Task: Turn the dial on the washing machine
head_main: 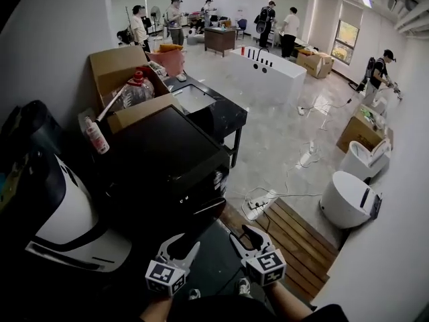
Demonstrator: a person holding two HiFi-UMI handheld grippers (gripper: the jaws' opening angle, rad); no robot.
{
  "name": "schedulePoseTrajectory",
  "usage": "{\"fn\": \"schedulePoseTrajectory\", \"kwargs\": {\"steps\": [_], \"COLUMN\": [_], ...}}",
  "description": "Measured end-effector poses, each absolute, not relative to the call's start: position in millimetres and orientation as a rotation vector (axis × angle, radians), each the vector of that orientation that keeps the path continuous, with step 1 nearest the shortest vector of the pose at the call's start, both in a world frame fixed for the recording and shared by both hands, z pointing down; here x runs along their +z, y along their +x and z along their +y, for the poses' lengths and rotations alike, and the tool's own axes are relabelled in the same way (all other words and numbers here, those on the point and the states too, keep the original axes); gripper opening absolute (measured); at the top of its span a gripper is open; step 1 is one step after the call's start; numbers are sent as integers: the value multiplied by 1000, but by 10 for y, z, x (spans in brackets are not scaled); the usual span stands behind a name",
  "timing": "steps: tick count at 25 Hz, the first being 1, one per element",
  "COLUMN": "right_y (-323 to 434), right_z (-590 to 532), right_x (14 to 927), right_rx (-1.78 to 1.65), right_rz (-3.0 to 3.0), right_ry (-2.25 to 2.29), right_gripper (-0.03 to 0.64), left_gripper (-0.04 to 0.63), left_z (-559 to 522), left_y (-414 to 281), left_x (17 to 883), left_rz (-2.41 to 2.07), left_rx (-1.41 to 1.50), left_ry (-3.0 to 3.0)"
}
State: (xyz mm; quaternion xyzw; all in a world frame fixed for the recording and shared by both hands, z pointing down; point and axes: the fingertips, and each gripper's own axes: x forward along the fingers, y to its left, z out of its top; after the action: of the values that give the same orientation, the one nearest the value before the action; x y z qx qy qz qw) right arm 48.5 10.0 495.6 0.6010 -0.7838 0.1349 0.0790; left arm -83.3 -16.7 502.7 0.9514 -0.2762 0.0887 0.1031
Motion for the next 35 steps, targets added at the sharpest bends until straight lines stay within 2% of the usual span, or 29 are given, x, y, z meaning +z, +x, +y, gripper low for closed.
{"fn": "schedulePoseTrajectory", "kwargs": {"steps": [17, 35], "right_y": [1315, 1335], "right_z": [-315, -1206], "right_x": [5083, 5285], "right_rx": [375, 345], "right_rz": [-2535, -2522], "right_ry": [1409, 1382], "right_gripper": [164, 164], "left_gripper": [156, 155], "left_z": [68, -718], "left_y": [-356, -294], "left_x": [5185, 5231], "left_rz": [-1332, -1337], "left_rx": [226, 234], "left_ry": [2563, 2557]}}
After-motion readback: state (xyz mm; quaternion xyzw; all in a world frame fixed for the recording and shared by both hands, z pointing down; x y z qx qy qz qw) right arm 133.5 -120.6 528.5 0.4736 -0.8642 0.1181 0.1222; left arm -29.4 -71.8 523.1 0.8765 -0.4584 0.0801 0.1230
